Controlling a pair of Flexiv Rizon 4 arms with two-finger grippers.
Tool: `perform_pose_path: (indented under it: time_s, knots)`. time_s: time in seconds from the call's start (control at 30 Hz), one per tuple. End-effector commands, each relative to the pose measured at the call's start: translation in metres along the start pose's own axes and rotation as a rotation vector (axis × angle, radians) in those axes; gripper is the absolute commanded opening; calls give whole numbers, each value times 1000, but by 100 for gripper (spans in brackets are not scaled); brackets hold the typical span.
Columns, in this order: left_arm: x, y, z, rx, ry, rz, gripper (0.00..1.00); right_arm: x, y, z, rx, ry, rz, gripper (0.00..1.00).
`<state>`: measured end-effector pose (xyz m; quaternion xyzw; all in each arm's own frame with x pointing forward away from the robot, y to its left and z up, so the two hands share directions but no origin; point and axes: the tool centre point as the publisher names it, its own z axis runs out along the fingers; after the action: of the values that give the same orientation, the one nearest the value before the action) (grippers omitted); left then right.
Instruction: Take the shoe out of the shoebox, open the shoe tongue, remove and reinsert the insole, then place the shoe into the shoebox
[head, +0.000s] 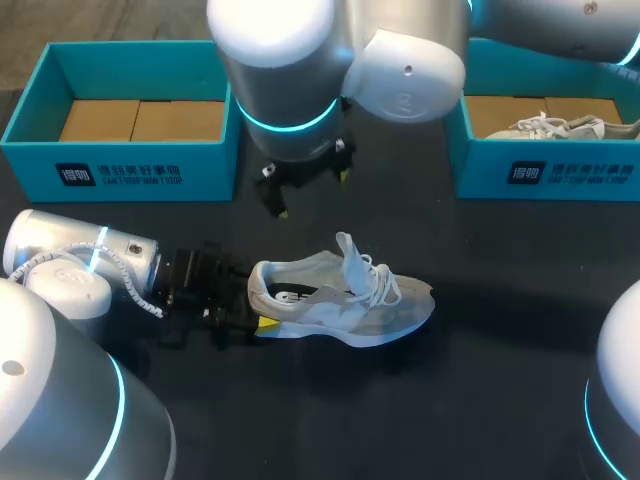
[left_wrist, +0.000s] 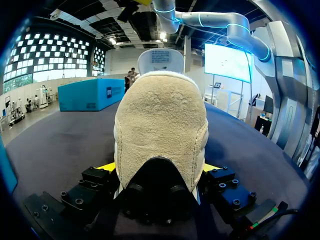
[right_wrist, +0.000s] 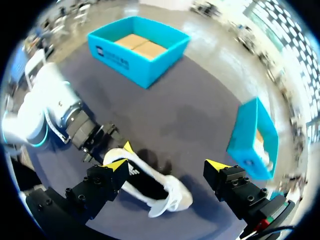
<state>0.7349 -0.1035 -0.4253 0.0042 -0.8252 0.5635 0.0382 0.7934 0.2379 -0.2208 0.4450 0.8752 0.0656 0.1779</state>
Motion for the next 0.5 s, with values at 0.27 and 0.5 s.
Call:
perform_pose_path:
  time_s: [0.27,0.5]
  knots:
    - [1,3,1,-1,-1,0,0,-7,-1,20,-119,36,-792,100]
    - [1,3,1,-1,-1,0,0,-8,-2,20,-111,5,-874,100]
